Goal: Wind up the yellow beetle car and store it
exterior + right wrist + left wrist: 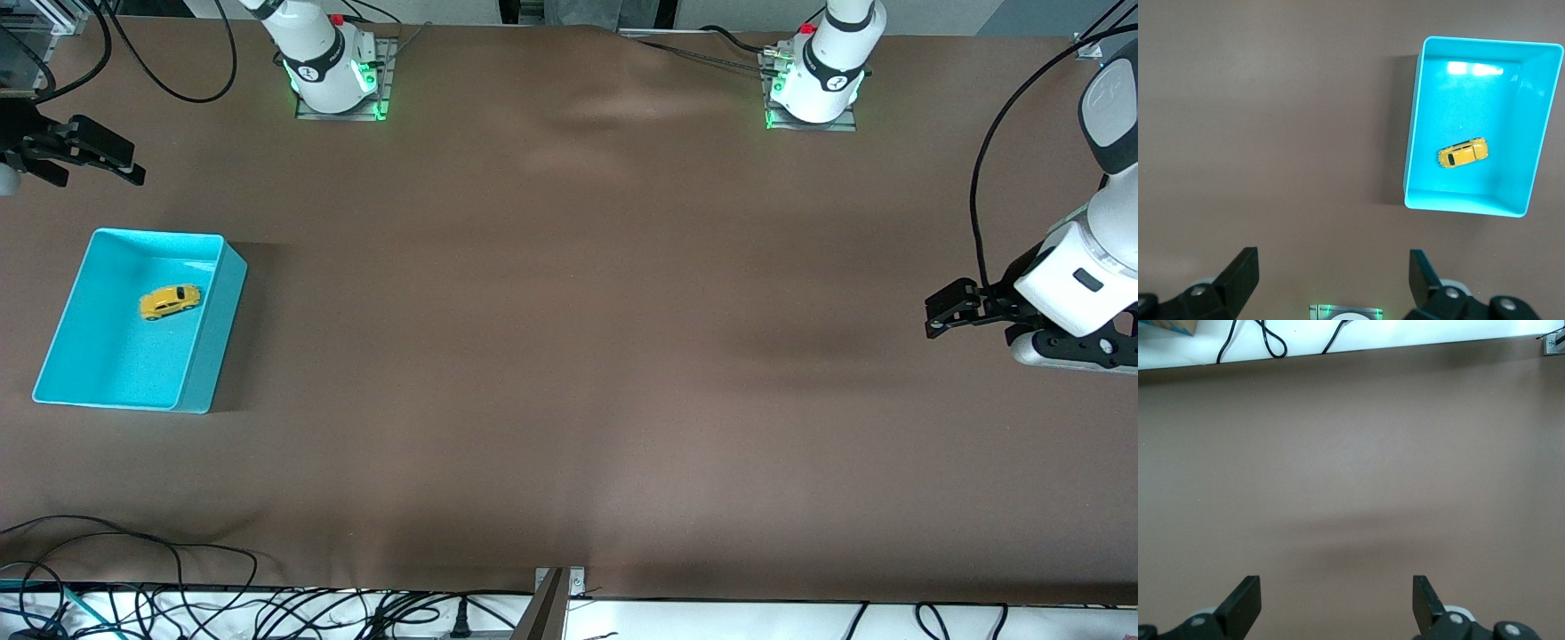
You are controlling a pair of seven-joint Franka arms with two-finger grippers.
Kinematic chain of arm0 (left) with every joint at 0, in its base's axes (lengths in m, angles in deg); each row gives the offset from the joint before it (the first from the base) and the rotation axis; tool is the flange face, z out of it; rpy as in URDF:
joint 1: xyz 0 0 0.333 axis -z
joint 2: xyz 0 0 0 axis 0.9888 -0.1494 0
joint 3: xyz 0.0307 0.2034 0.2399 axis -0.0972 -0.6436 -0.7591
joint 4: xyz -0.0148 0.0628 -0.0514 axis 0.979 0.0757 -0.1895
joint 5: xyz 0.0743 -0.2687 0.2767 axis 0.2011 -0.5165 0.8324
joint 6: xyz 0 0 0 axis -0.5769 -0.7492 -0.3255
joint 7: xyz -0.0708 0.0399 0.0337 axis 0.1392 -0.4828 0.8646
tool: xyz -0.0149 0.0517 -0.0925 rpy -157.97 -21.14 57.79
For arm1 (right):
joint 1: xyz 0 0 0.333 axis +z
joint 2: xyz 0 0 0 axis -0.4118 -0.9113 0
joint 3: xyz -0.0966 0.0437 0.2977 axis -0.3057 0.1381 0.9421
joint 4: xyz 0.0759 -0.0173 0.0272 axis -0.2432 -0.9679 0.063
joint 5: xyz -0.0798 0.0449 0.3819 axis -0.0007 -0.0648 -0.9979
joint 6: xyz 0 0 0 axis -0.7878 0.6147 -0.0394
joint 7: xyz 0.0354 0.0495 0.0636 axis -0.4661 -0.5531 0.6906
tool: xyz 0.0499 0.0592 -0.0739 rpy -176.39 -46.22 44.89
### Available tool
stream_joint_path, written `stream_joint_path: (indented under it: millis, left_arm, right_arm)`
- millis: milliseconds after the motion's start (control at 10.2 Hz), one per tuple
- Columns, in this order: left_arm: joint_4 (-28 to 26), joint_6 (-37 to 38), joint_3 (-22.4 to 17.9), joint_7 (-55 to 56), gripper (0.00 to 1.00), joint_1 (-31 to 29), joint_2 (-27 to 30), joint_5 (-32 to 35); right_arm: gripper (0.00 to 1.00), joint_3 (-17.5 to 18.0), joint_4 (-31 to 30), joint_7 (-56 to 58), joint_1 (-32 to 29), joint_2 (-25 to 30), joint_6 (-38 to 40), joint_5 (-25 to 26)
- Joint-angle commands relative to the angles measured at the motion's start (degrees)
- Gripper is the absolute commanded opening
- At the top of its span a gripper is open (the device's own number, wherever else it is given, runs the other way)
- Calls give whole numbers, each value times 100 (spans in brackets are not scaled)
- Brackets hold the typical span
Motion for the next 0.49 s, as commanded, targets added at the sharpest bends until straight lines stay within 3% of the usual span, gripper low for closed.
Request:
stream_joint_path:
  millis: [0,390]
  left_arm:
    - [44,52,-5,-107,100,-15,51,-163]
    - [44,52,-5,-107,100,-15,42,-163]
  right_arm:
    - [100,17,178,-64,27,-60,217,-2]
    - [100,35,178,-73,62,-69,165,6]
